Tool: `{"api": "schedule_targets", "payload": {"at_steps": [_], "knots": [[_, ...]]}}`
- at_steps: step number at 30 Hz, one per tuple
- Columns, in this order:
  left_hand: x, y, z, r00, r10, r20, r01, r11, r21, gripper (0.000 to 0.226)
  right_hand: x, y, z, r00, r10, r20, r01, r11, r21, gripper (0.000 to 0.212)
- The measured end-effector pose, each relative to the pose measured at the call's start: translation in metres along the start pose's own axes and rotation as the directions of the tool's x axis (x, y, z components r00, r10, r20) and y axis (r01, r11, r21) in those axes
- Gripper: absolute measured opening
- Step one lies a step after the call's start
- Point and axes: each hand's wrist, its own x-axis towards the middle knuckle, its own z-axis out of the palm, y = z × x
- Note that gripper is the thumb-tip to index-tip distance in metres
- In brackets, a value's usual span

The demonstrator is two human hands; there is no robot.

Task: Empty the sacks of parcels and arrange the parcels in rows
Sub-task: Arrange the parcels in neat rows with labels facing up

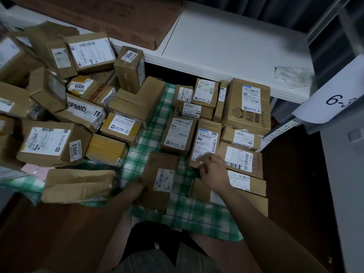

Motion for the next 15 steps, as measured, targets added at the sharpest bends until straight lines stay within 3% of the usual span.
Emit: {"api": "schedule_targets", "payload": {"at_steps": [5,7,10,12,15], "knots": [[0.000,0.002,0.006,0.998,-0.001,0.059,0.002,1.000,-0.018,0.042,-0.002,-0.002,0.000,1.000,-0.009,0.022,0.010,0.998,-0.055,0.037],[-0.002,0.001,0.006,0.990,0.009,0.144,-0.001,0.999,-0.054,0.045,-0.003,-0.001,0.001,0.999,-0.030,0.015,0.031,0.997,-0.073,0.039],[-0.004,-0.002,0.002,0.945,0.025,0.325,-0.026,1.000,-0.001,0.071,-0.003,-0.001,0.001,0.999,-0.042,0.009,0.043,0.995,-0.094,0.041],[-0.016,0.003,0.001,0.925,0.041,0.379,-0.049,0.999,0.011,0.054,-0.002,0.000,0.002,0.999,-0.043,0.011,0.044,0.993,-0.109,0.042],[-0.028,0.008,-0.004,0.934,0.045,0.353,-0.021,0.997,-0.072,0.026,-0.003,-0.002,0.000,0.999,-0.046,0.028,0.050,0.991,-0.126,0.044]]}}
